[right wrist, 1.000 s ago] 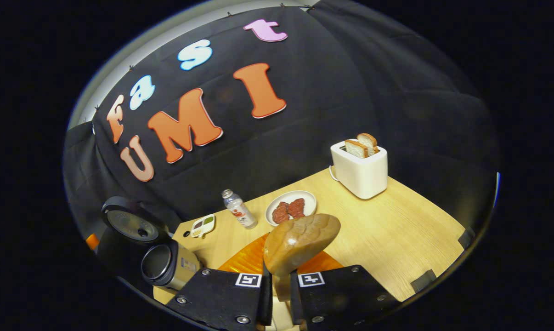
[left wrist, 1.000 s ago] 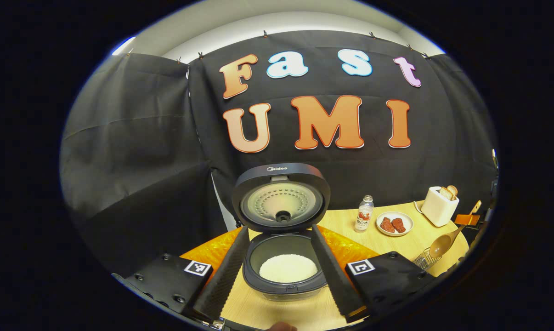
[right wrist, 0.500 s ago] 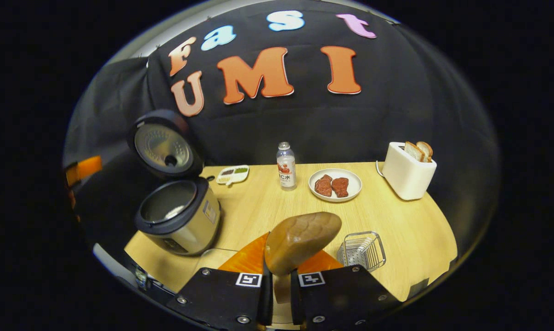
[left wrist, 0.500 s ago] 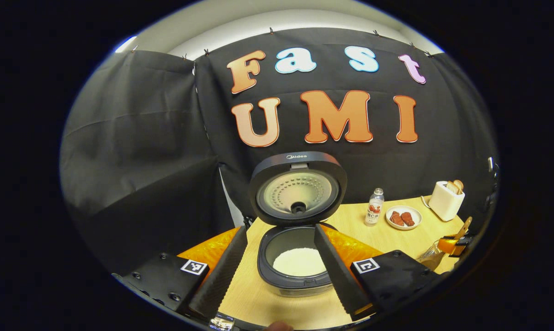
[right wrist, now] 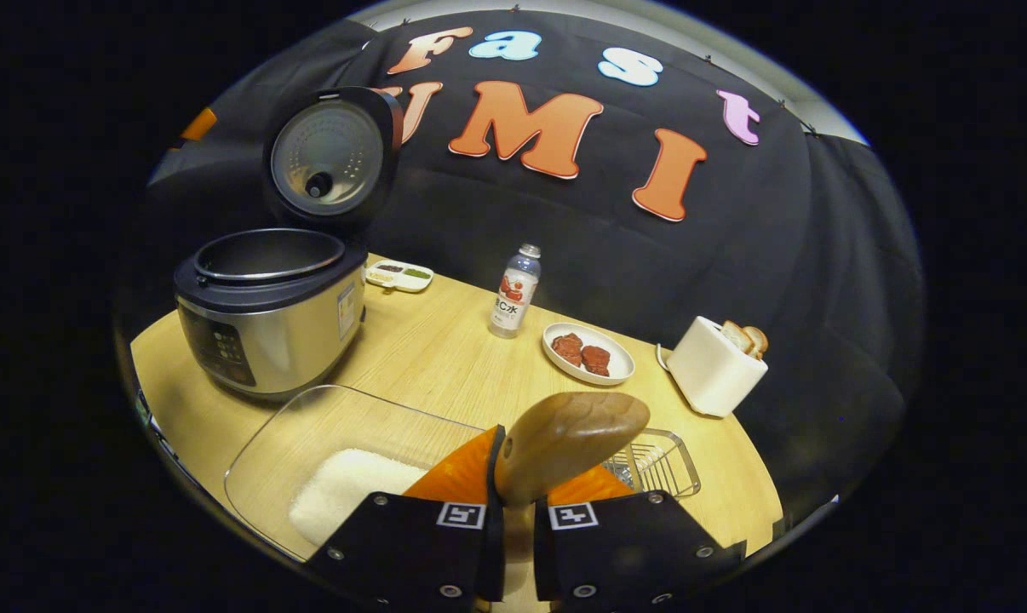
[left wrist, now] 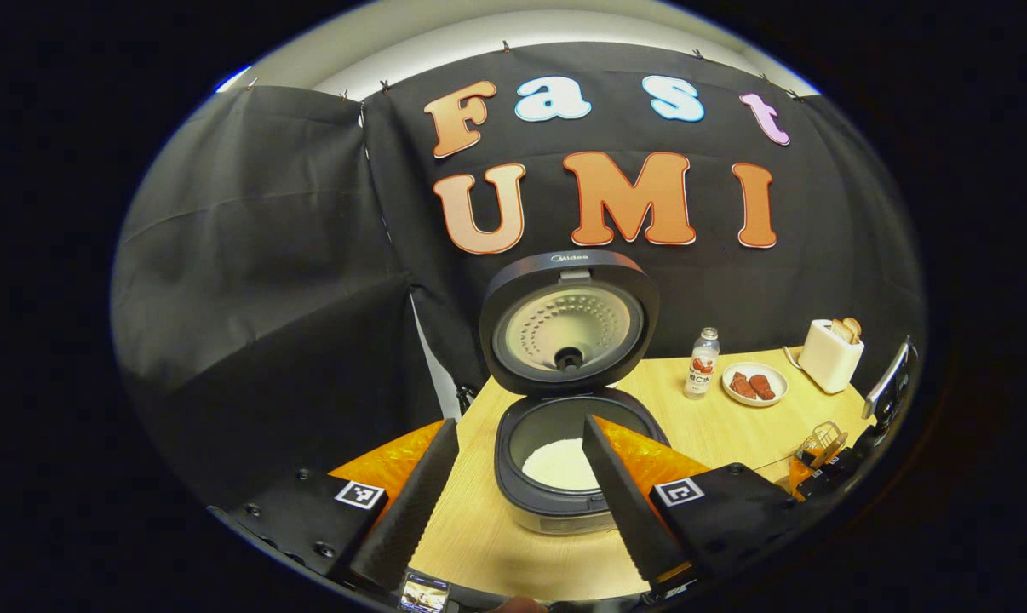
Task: Close the left gripper, press the button to open the rice cooker; take a wooden spoon from the chopstick holder with the right hand, scoop a spoonful of rice and pour it into the rice cooker, then put the wooden spoon back into the chopstick holder.
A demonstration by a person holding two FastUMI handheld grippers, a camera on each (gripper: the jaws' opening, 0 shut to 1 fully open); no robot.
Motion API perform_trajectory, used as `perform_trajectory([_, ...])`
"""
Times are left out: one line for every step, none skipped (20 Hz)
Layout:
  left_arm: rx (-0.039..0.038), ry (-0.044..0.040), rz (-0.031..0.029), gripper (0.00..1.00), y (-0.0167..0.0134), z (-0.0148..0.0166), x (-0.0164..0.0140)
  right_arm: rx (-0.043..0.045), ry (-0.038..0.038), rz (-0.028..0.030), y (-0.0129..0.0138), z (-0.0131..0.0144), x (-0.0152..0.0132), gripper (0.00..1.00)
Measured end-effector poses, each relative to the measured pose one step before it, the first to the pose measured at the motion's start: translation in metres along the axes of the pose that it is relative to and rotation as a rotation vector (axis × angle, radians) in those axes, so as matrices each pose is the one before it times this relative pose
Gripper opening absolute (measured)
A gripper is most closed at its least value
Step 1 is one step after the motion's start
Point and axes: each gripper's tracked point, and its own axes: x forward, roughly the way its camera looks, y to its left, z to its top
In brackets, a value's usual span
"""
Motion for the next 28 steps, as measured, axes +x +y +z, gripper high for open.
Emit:
perform_trajectory([0.00652,0.00554,-0.00431,0.95,0.00167,-0.00141,0.00181,-0.00381,-0.00206,-0.00274,0.00496,-0.00206,0.00015,0.13])
perform_trajectory([0.00455,0.0052,-0.00889,0.94,-0.00017,-0.00145,0.00172,0.00178,0.00413,0.00662,0.0062,-0.00678,-0.00512,0.13])
perform_trajectory([0.00337,0.0052,-0.01006,0.95,-0.00146,-0.00166,0.00309,0.0021,0.00491,0.00863,0.00866,-0.00811,-0.00337,0.13])
perform_trajectory([0.00286,0.00281,-0.01127,0.95,-0.00193,-0.00101,0.00256,0.00068,-0.00964,-0.00814,0.0041,-0.00296,-0.00276,0.13])
perform_trajectory([0.00391,0.00556,-0.01034,0.94,-0.00184,-0.00149,0.00253,0.00389,-0.00875,-0.01334,-0.0004,-0.00258,-0.00133,0.13])
perform_trajectory([0.00287,0.00472,-0.0103,0.94,-0.00331,-0.00235,0.00156,0.02178,0.01058,0.00239,0.00436,-0.00329,-0.00345,0.13])
perform_trajectory([-0.00065,0.00579,-0.00974,0.99,-0.00382,-0.00202,0.00262,0.01054,-0.00106,-0.0165,0.00072,0.00152,-0.0001,0.12])
perform_trajectory([-0.0114,0.00739,-0.0135,0.94,-0.00603,-0.00321,0.00079,0.02308,0.0113,0.00255,0.00289,-0.00034,-0.00078,0.12])
perform_trajectory([-0.01349,0.00586,-0.0201,0.99,-0.0088,-0.00383,0.00212,0.02848,0.00194,0.00238,0.00146,0.00204,0.00047,0.12])
perform_trajectory([-0.0083,0.00235,-0.01371,0.94,-0.00849,-0.00376,0.00175,0.04571,0.01207,0.01766,0.00502,0.0013,0.00025,0.12])
perform_trajectory([-0.00182,-0.00439,-0.0161,0.94,-0.00754,-0.00189,0.00186,0.05382,0.00837,0.01604,0.0046,0.00164,-0.00011,0.12])
perform_trajectory([0.00405,-0.01081,-0.01525,0.99,-0.00728,-0.00044,0.00157,0.06312,0.01736,0.01769,0.0062,0.0006,0.00067,0.12])
perform_trajectory([0.00783,-0.01212,-0.01188,0.99,-0.0048,0.00135,0.00095,0.05144,0.01324,0.01357,0.00367,-0.00026,0.00096,0.12])
perform_trajectory([0.00757,-0.01084,-0.0108,0.94,-0.00315,0.00137,0.00086,0.04298,0.01487,0.01166,0.0043,-0.00133,-0.00037,0.12])
perform_trajectory([0.00364,-0.00967,-0.01002,0.94,-0.00174,0.00199,0.00086,0.03838,0.00935,0.01459,0.00482,-0.00001,0.00083,0.12])
perform_trajectory([-0.00007,-0.00866,-0.00869,0.94,-0.00078,0.00088,0.00164,0.03301,0.01154,0.01096,0.00275,0.00067,0.0014,0.12])
perform_trajectory([-0.00263,-0.00574,-0.00283,0.99,0.00107,0.00205,0.00129,0.03536,0.01411,0.00626,0.00135,-0.00136,0.00128,0.12])
perform_trajectory([-0.0017,-0.00298,-0.00133,0.99,0.0019,0.00031,0.00133,0.04701,0.01317,0.0095,0.00265,0.00065,0.00226,0.12])
perform_trajectory([-0.00175,-0.00498,0.00017,0.94,0.00156,0.0018,0.00146,0.03764,0.01032,0.00436,0.00031,-0.00028,0.00097,0.12])
perform_trajectory([0.00136,0.0014,0.00202,0.94,0.00214,-0.00154,0.00077,0.04015,0.00673,0.00358,0.00048,0.00091,0.00235,0.12])
perform_trajectory([0.00217,0.00108,0.00268,0.99,0.0016,-0.00045,0.00147,0.0292,0.00755,0.00419,-0.00041,-0.00042,0.00091,0.12])
perform_trajectory([0.00188,0.00282,0.0017,0.99,0.00158,-0.00157,0.00004,0.02607,0.0054,0.0013,-0.00232,0.00008,0.00154,0.12])
perform_trajectory([-0.0006,0.00106,0.0015,0.99,0.00221,-0.00064,0.00096,0.02957,0.00922,0.00612,-0.00255,0.00001,0.0009,0.12])
perform_trajectory([-0.00195,0.00118,0.00003,0.99,0.00058,-0.00076,0.00056,0.02777,0.00796,0.00403,-0.00217,0.00061,0.00086,0.12])
perform_trajectory([-0.00191,0.00288,-0.00093,0.99,0.00075,-0.00058,0.00054,0.02871,0.00874,0.00611,-0.00129,-0.00022,0.00091,0.12])
perform_trajectory([-0.00135,0.00057,-0.00051,0.99,-0.00019,-0.00042,0.0001,0.02344,0.00869,0.00581,-0.00053,-0.00044,0.00081,0.12])
perform_trajectory([0.00077,0.00082,-0.00225,0.99,-0.00058,-0.00003,0.00098,0.02825,0.01033,0.01016,-0.00089,-0.00048,0.00159,0.12])
perform_trajectory([0.00186,-0.00073,-0.00037,0.99,-0.00029,-0.00024,0.00021,0.02954,0.00957,0.01084,0.00001,0.00036,0.00086,0.12])
